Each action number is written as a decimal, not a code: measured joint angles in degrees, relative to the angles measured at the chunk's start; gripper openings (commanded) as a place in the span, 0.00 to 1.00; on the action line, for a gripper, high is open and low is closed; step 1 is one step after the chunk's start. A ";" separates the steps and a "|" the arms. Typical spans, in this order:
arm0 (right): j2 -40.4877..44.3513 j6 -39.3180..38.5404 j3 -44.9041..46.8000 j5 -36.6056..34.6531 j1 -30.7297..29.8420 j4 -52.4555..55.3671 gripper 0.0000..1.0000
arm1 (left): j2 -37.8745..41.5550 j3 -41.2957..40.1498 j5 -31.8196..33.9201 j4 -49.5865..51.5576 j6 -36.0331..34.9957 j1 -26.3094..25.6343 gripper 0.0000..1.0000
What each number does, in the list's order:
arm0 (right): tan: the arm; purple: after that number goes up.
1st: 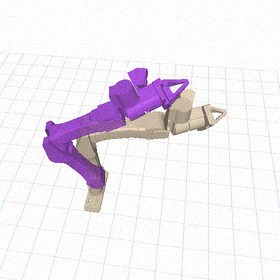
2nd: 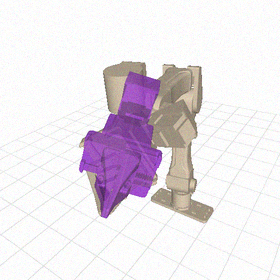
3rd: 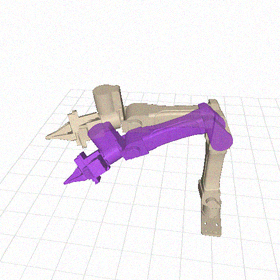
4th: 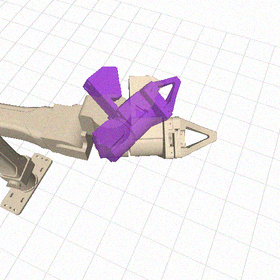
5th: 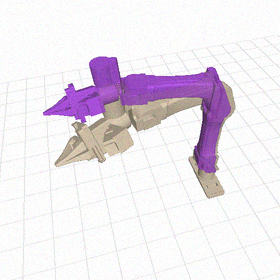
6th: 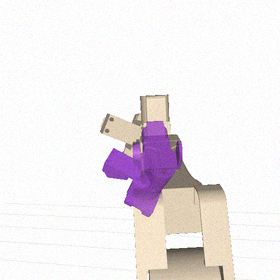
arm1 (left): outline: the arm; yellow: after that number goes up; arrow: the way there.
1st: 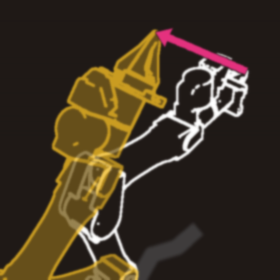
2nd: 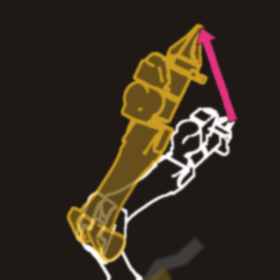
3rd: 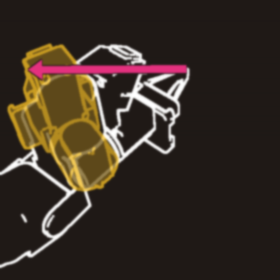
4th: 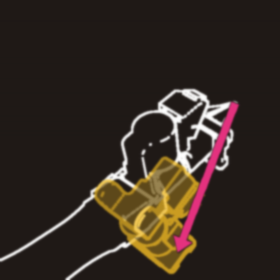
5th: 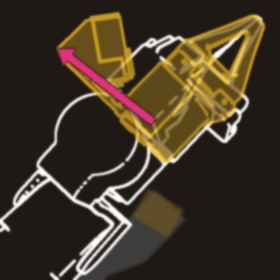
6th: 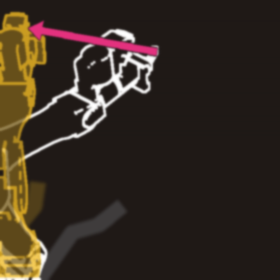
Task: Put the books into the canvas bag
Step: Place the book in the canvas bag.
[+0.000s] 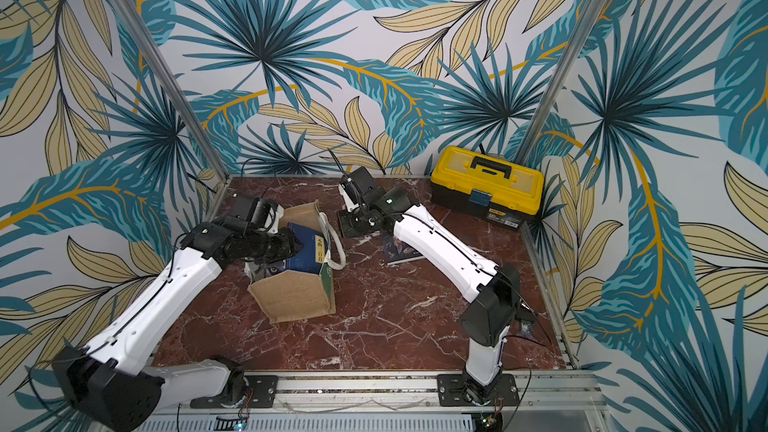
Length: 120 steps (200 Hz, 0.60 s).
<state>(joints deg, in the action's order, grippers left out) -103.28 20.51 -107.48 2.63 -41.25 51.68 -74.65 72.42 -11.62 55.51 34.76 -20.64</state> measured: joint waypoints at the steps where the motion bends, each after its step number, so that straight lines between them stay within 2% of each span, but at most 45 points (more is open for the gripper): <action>1: 0.04 -0.02 0.07 -0.04 0.04 0.00 0.37 | -0.37 0.04 -0.02 -0.07 -0.02 -0.11 0.42; 28: 0.98 0.04 3.21 -0.11 3.30 -0.50 0.43 | -6.38 0.28 -0.11 -0.83 -1.29 -1.03 0.48; 44: 1.09 0.46 5.46 -0.07 6.27 -1.16 0.56 | -8.96 0.20 0.26 -0.87 -1.77 -0.61 0.48; 58: 1.09 0.26 7.54 -0.15 9.11 -1.79 0.62 | -9.84 -0.31 0.96 -0.98 -1.75 0.81 0.49; 88: 1.09 0.15 11.47 -1.36 14.69 -2.99 0.65 | -8.94 -2.56 2.60 -1.03 -1.70 3.54 0.49; 120: 0.85 0.28 14.23 -1.99 19.61 -5.09 0.67 | -4.63 -2.54 3.93 -0.79 -1.07 3.87 0.49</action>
<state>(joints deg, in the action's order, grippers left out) -102.43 20.80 -93.25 0.64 -21.65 46.59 -79.29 69.89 -7.68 54.72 33.69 -16.78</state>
